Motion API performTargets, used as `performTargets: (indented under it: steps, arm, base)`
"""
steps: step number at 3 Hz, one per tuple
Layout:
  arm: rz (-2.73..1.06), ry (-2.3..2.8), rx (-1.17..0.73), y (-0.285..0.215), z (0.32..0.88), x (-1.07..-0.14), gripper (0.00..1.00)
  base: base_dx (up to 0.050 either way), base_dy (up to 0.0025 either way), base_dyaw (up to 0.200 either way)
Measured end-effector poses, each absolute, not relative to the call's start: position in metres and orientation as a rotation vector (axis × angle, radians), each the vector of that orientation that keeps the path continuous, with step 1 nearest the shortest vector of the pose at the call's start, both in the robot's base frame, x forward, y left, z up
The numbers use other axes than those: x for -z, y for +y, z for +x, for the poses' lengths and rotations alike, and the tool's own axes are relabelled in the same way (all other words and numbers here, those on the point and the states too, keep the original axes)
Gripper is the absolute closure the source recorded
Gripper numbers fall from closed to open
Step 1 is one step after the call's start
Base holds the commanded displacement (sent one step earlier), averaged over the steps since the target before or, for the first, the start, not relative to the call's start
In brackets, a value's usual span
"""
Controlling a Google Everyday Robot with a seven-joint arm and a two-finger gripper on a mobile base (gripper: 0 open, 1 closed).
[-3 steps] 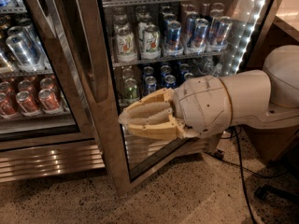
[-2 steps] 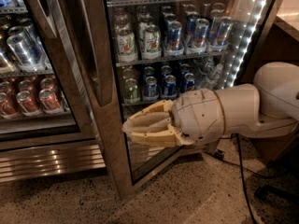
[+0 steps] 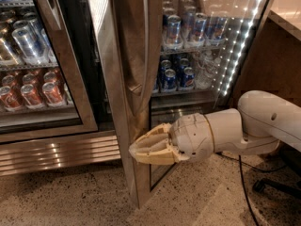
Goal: Open right fridge door
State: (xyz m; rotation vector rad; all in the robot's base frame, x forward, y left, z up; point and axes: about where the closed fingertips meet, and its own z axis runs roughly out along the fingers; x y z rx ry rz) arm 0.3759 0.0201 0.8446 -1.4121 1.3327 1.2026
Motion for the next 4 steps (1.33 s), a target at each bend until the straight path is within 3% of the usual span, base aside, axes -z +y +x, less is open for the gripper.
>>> performTargets:
  steps: [4]
  arm:
    - [-1.412,1.333,-1.203,0.0201,0.3759,-0.8446,1.0]
  base:
    - [-0.05,-0.00004,0.0]
